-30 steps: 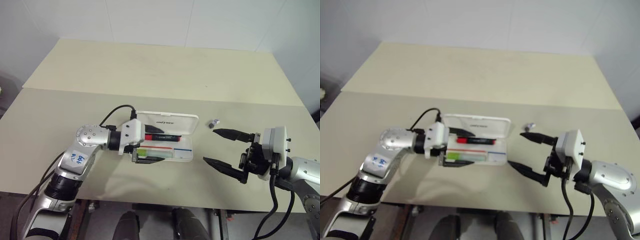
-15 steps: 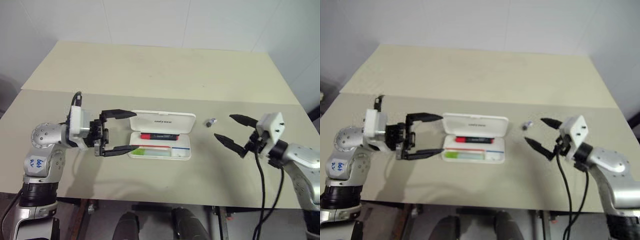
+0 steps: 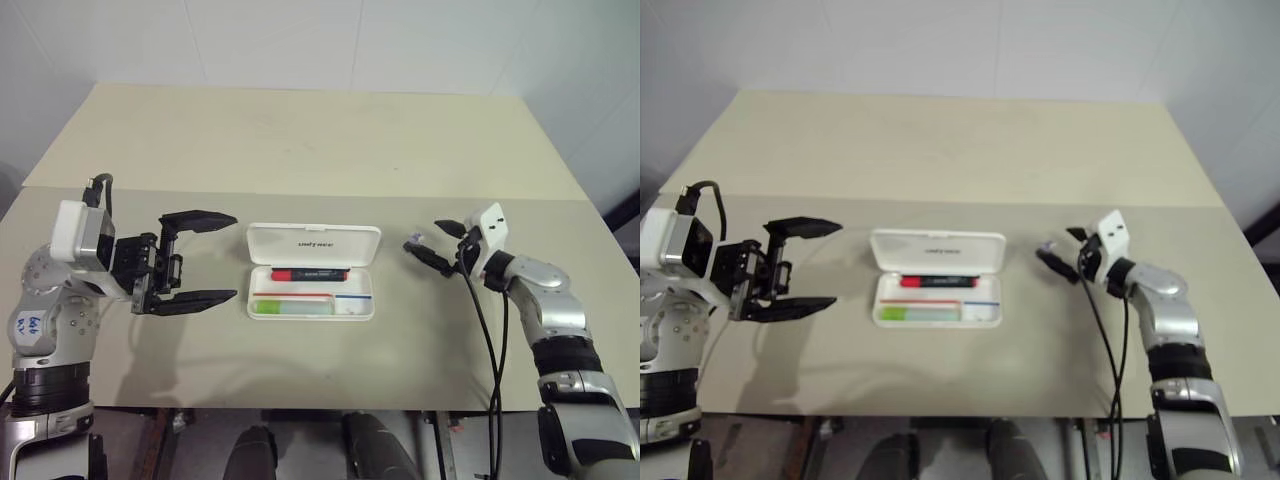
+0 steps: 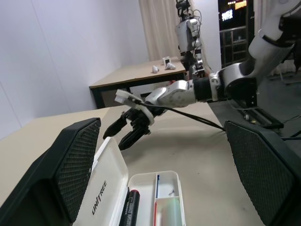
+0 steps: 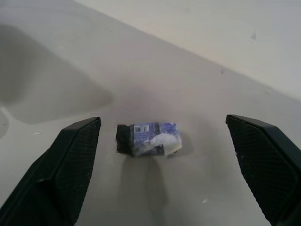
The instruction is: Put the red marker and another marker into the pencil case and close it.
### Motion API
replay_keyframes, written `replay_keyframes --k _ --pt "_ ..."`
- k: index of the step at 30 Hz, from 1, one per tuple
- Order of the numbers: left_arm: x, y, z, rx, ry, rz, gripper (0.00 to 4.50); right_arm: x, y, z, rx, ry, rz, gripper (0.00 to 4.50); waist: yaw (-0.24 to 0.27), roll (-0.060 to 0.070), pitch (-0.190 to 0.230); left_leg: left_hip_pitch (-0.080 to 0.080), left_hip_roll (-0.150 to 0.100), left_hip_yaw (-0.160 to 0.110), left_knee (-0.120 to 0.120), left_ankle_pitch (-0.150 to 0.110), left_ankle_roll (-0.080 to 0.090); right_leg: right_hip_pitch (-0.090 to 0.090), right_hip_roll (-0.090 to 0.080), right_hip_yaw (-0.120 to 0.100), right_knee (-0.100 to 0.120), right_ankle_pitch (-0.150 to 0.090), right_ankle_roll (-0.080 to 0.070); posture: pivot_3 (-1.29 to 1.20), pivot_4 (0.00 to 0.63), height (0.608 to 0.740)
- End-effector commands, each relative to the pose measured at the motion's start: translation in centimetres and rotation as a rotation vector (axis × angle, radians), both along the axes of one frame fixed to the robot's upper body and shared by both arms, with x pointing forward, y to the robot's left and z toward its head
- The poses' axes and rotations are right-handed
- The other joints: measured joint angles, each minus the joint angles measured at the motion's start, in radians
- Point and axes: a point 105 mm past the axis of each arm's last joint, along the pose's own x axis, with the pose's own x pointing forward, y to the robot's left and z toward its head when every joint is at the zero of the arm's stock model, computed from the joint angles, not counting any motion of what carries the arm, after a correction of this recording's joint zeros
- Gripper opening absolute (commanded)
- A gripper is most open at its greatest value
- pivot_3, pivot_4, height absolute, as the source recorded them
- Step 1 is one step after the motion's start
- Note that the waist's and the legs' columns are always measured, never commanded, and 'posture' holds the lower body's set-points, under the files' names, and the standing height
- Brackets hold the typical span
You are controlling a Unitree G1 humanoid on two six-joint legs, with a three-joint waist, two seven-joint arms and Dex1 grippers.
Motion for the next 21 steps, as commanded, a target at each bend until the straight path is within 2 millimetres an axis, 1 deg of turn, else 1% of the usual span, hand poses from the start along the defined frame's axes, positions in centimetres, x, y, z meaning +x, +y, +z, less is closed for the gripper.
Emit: replay_keyframes --k 1,4,7,12,18,21 --pt "-0.8 0.8 1.2 -0.007 -0.031 0.011 4.47 0.5 0.1 -0.2 0.002 0.031 0.039 4.50 -0.003 0.000 0.000 0.000 0.000 0.000 0.000 0.000 0.000 0.000 0.000 0.000 0.000 0.000 0.000 0.00 0.150 0.740" --pt "-0.8 1.1 1.7 -0.015 -0.033 0.029 4.47 0.7 0.7 -1.0 0.003 0.071 0.073 4.50 -0.011 0.000 0.000 0.000 0.000 0.000 0.000 0.000 -0.001 0.000 0.000 0.000 0.001 0.000 0.000 0.00 0.150 0.740" --pt "-0.9 1.4 1.9 -0.030 -0.015 0.040 4.47 1.1 1.3 -1.5 -0.004 0.071 0.078 4.50 -0.023 0.000 0.000 0.001 0.000 -0.001 0.001 0.001 -0.001 0.001 0.000 0.000 0.001 0.000 0.000 0.00 0.150 0.740" --pt "-1.1 2.0 1.7 -0.041 0.017 0.060 4.47 2.0 2.5 -2.0 0.005 0.064 0.059 4.50 -0.051 0.000 0.000 0.002 0.000 -0.001 0.001 0.002 -0.003 0.002 0.000 0.000 0.003 0.000 0.000 0.00 0.150 0.740" --pt "-1.3 2.9 1.7 -0.023 0.036 0.098 4.47 2.3 3.3 -2.9 0.017 0.075 0.029 4.50 -0.069 0.000 0.000 0.004 0.000 -0.002 0.001 0.003 -0.004 0.003 0.001 0.000 0.005 0.001 0.001 0.00 0.150 0.740" --pt "-1.3 3.0 1.7 -0.017 0.033 0.104 4.47 2.3 3.8 -3.1 0.027 0.074 0.030 4.50 -0.074 -0.001 0.000 0.005 -0.001 -0.003 0.002 0.004 -0.004 0.005 0.001 0.000 0.005 0.002 0.001 0.00 0.150 0.740"
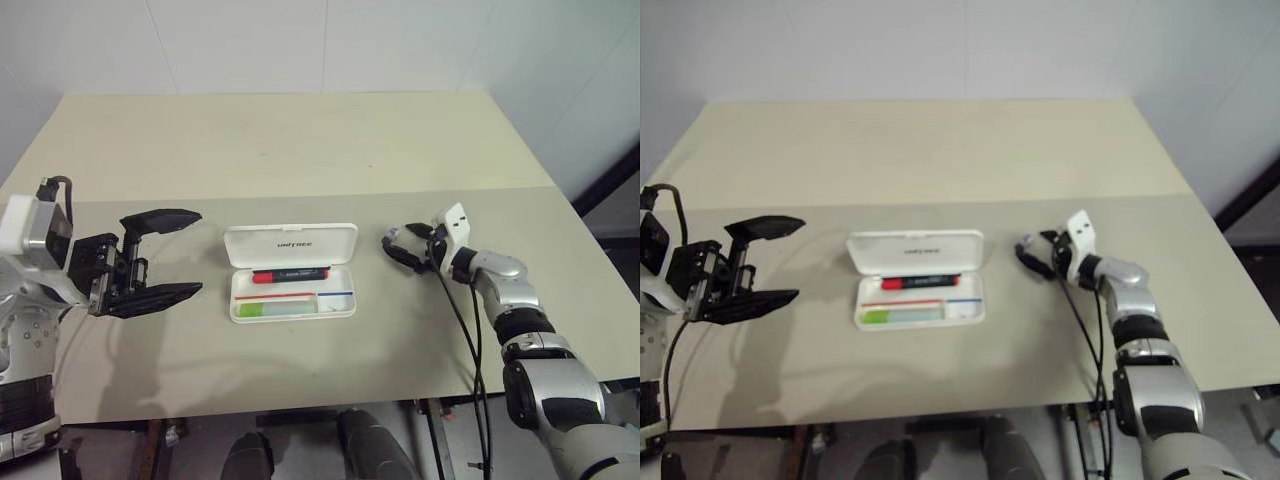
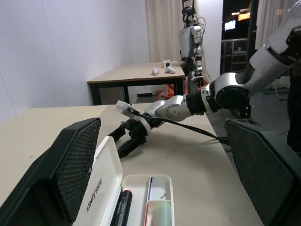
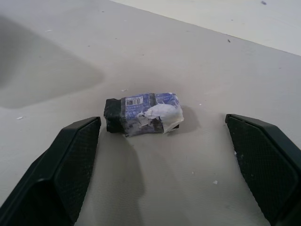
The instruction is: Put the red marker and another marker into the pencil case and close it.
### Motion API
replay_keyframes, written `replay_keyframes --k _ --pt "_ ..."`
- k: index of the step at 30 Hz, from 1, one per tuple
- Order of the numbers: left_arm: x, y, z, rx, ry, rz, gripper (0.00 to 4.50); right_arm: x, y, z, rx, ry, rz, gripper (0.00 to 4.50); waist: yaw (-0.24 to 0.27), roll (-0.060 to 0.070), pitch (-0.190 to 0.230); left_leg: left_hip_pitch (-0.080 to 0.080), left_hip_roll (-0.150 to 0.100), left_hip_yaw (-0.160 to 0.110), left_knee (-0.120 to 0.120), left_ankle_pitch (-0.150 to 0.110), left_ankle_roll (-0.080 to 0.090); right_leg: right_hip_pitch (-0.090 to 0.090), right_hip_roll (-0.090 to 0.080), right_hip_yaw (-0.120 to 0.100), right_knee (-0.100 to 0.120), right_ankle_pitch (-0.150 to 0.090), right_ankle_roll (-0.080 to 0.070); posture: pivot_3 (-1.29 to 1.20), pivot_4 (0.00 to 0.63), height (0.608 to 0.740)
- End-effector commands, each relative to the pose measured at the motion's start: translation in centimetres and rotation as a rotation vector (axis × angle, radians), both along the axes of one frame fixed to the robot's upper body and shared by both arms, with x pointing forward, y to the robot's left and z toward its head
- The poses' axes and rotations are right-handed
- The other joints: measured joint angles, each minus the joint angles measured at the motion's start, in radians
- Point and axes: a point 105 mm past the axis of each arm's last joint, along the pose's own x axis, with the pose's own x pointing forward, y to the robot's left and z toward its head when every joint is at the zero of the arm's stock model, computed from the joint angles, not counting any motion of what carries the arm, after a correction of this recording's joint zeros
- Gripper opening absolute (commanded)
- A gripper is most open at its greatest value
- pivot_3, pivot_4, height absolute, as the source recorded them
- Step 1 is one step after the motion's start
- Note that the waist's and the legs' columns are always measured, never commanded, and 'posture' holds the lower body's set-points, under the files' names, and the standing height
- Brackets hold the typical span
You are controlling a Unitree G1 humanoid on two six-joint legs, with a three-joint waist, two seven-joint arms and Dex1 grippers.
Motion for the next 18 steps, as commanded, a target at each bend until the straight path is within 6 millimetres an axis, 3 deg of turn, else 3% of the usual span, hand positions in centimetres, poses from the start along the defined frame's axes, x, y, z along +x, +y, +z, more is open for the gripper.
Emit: replay_keyframes --k 1,4,5,7,14,18 --pt "-0.5 0.2 0.9 0.019 -0.048 0.009 4.47 0.0 0.4 -1.3 0.005 0.043 -0.017 4.50 -0.003 0.000 0.000 0.001 0.000 -0.001 0.000 0.000 0.000 0.001 0.000 0.000 0.000 0.000 0.000 0.00 0.150 0.740" --pt "-0.4 0.1 0.9 0.020 -0.050 0.009 4.47 0.2 0.7 -2.1 -0.022 0.075 -0.043 4.50 -0.009 -0.001 0.000 0.009 0.000 -0.001 -0.002 0.000 0.000 0.010 0.000 0.000 -0.004 0.000 0.000 0.00 0.150 0.740" --pt "-0.4 0.0 0.9 0.020 -0.051 0.009 4.50 0.2 0.9 -2.1 -0.022 0.071 -0.039 4.31 -0.011 -0.001 0.000 0.013 0.000 0.000 -0.004 0.000 0.000 0.013 0.000 0.000 -0.005 0.000 0.000 0.00 0.150 0.740" --pt "-0.4 -0.1 0.8 0.018 -0.051 0.009 4.50 0.1 1.2 -2.1 -0.012 0.062 -0.028 3.87 -0.011 -0.002 0.000 0.014 0.000 0.000 -0.004 0.000 0.000 0.015 0.000 0.000 -0.006 0.000 0.000 0.00 0.150 0.740" --pt "-0.4 -0.2 0.5 0.013 -0.048 0.017 4.50 0.0 1.6 -1.5 0.006 0.030 -0.013 1.52 -0.019 -0.002 0.000 0.013 0.001 0.000 -0.007 -0.001 0.000 0.013 0.001 0.000 -0.006 -0.001 -0.002 0.00 0.150 0.740" --pt "-0.4 -0.3 0.3 0.007 -0.045 0.020 4.50 -0.1 1.7 -0.8 0.019 -0.001 0.002 1.13 -0.019 -0.002 0.000 0.013 0.001 -0.001 -0.007 -0.001 0.000 0.013 0.001 -0.001 -0.007 -0.001 -0.002 0.00 0.150 0.740"
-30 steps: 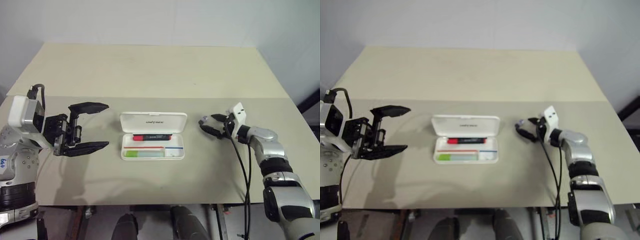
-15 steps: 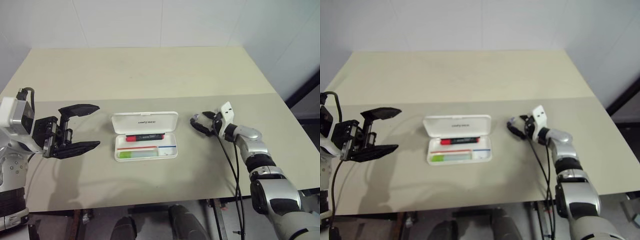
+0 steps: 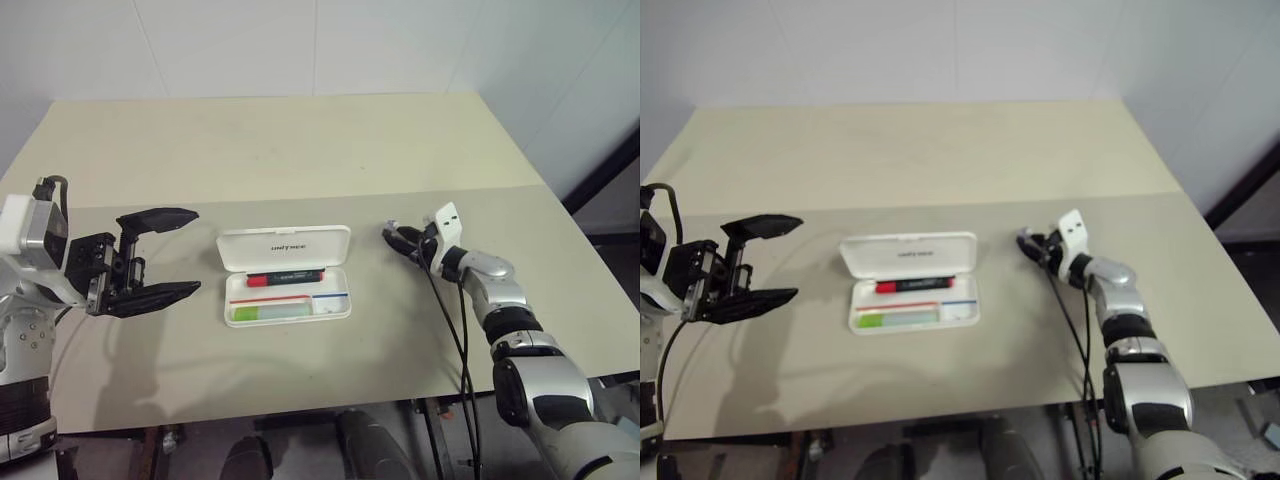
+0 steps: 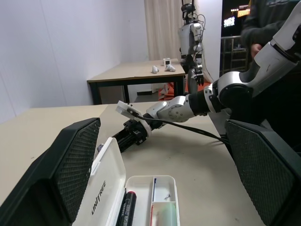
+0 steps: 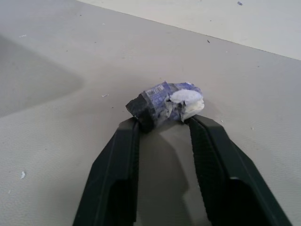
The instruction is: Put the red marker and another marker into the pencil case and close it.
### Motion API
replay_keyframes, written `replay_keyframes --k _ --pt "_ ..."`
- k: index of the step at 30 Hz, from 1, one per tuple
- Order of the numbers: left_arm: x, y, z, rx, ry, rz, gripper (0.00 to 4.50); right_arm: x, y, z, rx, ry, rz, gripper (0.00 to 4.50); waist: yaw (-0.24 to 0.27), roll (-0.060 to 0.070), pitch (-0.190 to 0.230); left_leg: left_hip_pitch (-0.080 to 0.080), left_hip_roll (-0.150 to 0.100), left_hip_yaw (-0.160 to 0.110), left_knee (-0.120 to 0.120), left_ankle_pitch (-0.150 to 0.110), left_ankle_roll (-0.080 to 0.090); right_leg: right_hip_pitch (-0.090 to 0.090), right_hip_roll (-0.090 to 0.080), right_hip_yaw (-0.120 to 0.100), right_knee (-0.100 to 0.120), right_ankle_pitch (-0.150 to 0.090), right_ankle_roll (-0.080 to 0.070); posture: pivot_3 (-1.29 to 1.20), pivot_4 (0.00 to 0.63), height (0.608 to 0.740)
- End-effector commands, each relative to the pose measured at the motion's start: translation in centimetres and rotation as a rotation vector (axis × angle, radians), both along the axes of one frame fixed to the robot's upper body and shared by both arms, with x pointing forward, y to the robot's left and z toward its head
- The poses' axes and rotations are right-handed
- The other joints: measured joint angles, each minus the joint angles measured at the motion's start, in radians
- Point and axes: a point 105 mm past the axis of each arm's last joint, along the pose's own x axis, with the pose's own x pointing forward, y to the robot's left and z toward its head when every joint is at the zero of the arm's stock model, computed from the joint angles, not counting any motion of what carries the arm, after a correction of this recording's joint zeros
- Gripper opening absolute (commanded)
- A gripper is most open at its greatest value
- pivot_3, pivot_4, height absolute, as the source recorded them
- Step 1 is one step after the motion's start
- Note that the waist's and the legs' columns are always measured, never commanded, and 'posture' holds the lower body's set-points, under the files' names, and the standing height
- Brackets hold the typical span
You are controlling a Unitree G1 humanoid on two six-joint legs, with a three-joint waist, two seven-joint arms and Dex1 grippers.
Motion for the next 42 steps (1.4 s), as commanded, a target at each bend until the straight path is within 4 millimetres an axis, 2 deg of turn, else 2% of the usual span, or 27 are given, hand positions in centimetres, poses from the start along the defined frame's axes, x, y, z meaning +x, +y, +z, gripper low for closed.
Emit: replay_keyframes --k 1,3,4,13,18,23,28,36,42 --pt "-0.5 -0.3 0.3 0.002 -0.038 0.004 4.50 -0.8 0.8 -0.3 0.023 -0.006 0.055 0.90 0.001 0.000 0.000 0.000 0.000 0.000 0.000 0.000 0.000 0.000 0.000 0.000 0.000 0.000 0.000 0.00 0.150 0.740" --pt "-0.4 -0.4 0.2 -0.001 -0.036 0.006 4.50 -1.2 0.9 0.1 0.030 -0.023 0.079 0.20 0.002 0.000 0.000 0.000 0.000 0.000 -0.001 0.000 0.000 0.000 0.000 0.000 -0.001 0.000 0.000 0.00 0.150 0.740" --pt "-0.4 -0.4 0.2 -0.001 -0.036 0.006 4.50 -1.4 0.9 0.2 0.030 -0.027 0.090 0.05 0.002 0.000 0.000 0.000 0.000 0.000 -0.001 0.000 0.000 0.000 0.000 0.000 -0.001 0.000 0.000 0.00 0.150 0.740" --pt "-0.2 -0.5 0.1 -0.009 -0.033 0.010 4.50 -1.8 -0.1 1.0 -0.030 -0.029 0.105 0.05 0.014 0.001 0.001 -0.001 0.000 0.000 -0.004 -0.001 0.000 0.000 -0.001 0.000 -0.005 0.000 0.000 0.00 0.150 0.740" --pt "0.2 -0.6 0.3 -0.013 -0.037 0.014 4.50 -0.7 -0.4 2.1 -0.038 -0.028 0.054 0.05 0.015 0.001 0.001 -0.001 0.000 0.000 -0.007 0.000 0.000 -0.001 -0.001 0.000 -0.008 0.000 0.000 0.00 0.150 0.740" --pt "-0.1 -0.7 0.1 -0.022 -0.033 0.013 4.50 -0.5 -0.4 2.5 -0.048 -0.042 0.049 0.05 0.017 0.002 0.001 -0.001 0.000 0.001 -0.011 0.000 0.000 -0.001 -0.002 -0.001 -0.010 -0.001 0.000 0.00 0.150 0.740" --pt "-0.2 -0.7 0.0 -0.025 -0.031 0.025 4.50 0.1 0.3 4.0 -0.032 -0.089 0.060 1.52 0.015 0.003 0.002 -0.001 0.000 0.001 -0.014 0.000 -0.001 -0.002 -0.002 -0.001 -0.012 -0.001 0.000 0.00 0.150 0.740" --pt "-0.5 -0.6 0.0 -0.032 -0.028 0.042 4.50 1.2 1.0 5.2 -0.028 -0.124 0.036 4.46 0.016 0.003 0.002 -0.001 0.000 0.001 -0.014 0.000 -0.001 -0.002 -0.002 -0.001 -0.013 -0.001 0.000 0.00 0.150 0.740" --pt "-0.7 -0.7 -0.1 -0.036 -0.027 0.054 4.50 2.1 1.5 5.0 -0.012 -0.127 -0.025 4.46 0.015 0.004 0.002 -0.002 0.000 0.002 -0.014 0.000 -0.001 -0.002 -0.003 -0.001 -0.014 -0.001 0.000 0.00 0.150 0.740"
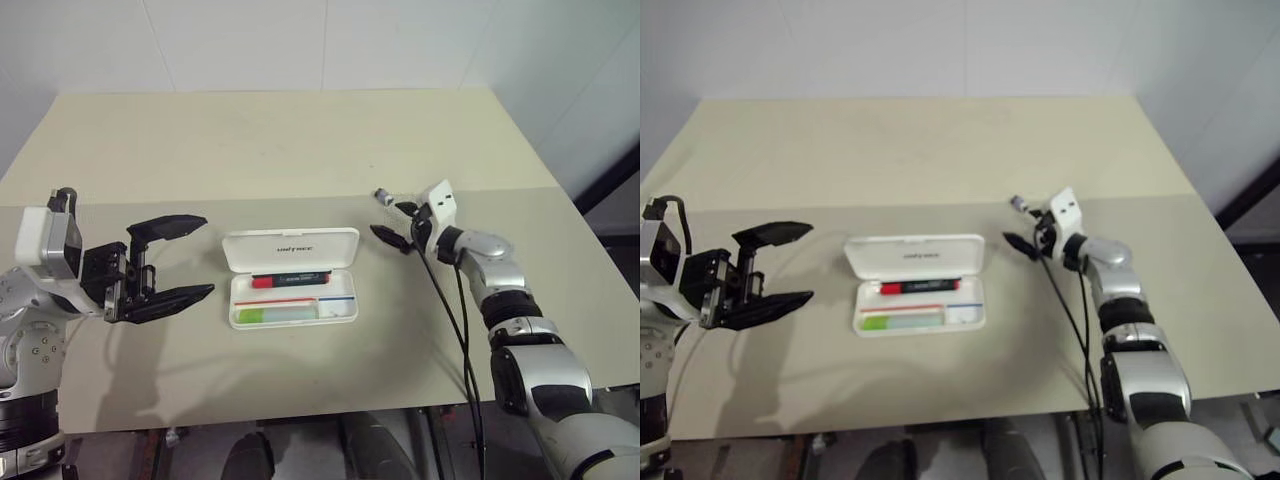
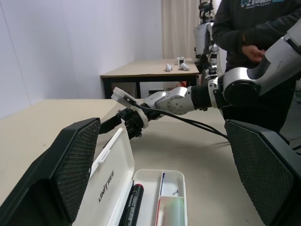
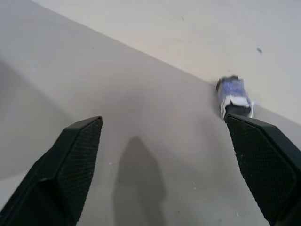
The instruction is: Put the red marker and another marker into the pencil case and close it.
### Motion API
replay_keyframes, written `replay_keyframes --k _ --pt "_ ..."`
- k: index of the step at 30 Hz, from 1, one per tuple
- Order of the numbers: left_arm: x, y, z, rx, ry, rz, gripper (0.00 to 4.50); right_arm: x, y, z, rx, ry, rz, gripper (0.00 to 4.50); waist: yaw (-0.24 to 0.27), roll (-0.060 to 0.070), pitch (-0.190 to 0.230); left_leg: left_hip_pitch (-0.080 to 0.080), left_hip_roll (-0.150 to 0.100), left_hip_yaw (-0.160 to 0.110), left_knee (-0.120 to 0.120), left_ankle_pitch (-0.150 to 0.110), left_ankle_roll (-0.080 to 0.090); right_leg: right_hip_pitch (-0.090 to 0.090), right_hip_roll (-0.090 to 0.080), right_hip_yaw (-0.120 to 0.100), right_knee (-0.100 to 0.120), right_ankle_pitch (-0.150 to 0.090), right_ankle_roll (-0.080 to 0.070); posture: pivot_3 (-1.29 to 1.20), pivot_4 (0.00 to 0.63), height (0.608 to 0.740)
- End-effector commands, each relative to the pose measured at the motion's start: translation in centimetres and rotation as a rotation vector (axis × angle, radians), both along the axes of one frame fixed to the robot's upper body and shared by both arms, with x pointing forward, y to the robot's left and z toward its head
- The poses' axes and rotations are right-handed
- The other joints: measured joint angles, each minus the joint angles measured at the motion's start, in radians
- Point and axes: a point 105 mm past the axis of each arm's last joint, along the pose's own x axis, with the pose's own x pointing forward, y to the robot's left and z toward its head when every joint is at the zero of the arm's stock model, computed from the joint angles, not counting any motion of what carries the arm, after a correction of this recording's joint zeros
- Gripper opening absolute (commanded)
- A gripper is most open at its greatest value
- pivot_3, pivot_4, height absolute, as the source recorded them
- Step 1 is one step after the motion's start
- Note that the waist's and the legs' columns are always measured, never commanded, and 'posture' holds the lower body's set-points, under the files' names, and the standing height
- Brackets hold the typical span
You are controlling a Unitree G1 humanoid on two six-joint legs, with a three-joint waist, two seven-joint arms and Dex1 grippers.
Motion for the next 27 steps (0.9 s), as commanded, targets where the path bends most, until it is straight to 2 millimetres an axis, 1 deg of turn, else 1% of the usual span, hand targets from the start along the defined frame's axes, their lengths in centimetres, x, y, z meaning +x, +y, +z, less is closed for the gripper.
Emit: replay_keyframes --k 1,17,24,27 --pt "-0.6 -0.1 1.0 -0.011 -0.053 0.002 4.50 0.9 0.3 1.8 0.026 -0.064 -0.043 4.46 -0.002 0.000 0.000 0.000 0.000 0.000 0.000 0.000 0.000 0.000 0.000 0.000 0.000 0.000 0.000 0.00 0.150 0.740" --pt "-1.2 -0.3 0.9 -0.021 -0.053 0.026 4.50 3.0 2.1 2.2 0.100 -0.031 -0.200 4.46 -0.004 0.001 0.000 0.000 0.000 0.000 0.000 0.000 0.000 0.000 0.000 0.000 0.000 0.000 0.000 0.00 0.150 0.740" --pt "-1.6 -0.3 0.9 -0.024 -0.052 0.046 4.50 3.3 2.8 2.1 0.094 -0.028 -0.226 4.46 -0.004 0.001 0.000 0.000 0.000 0.000 0.000 0.000 0.000 0.000 0.000 0.000 0.000 0.000 0.000 0.00 0.150 0.740" --pt "-1.8 -0.3 1.0 -0.026 -0.055 0.056 4.50 3.5 2.9 2.3 0.099 -0.032 -0.245 4.46 -0.006 0.001 0.000 0.000 0.000 0.000 0.000 0.000 0.000 0.000 0.000 0.000 0.001 0.000 0.000 0.00 0.150 0.740"
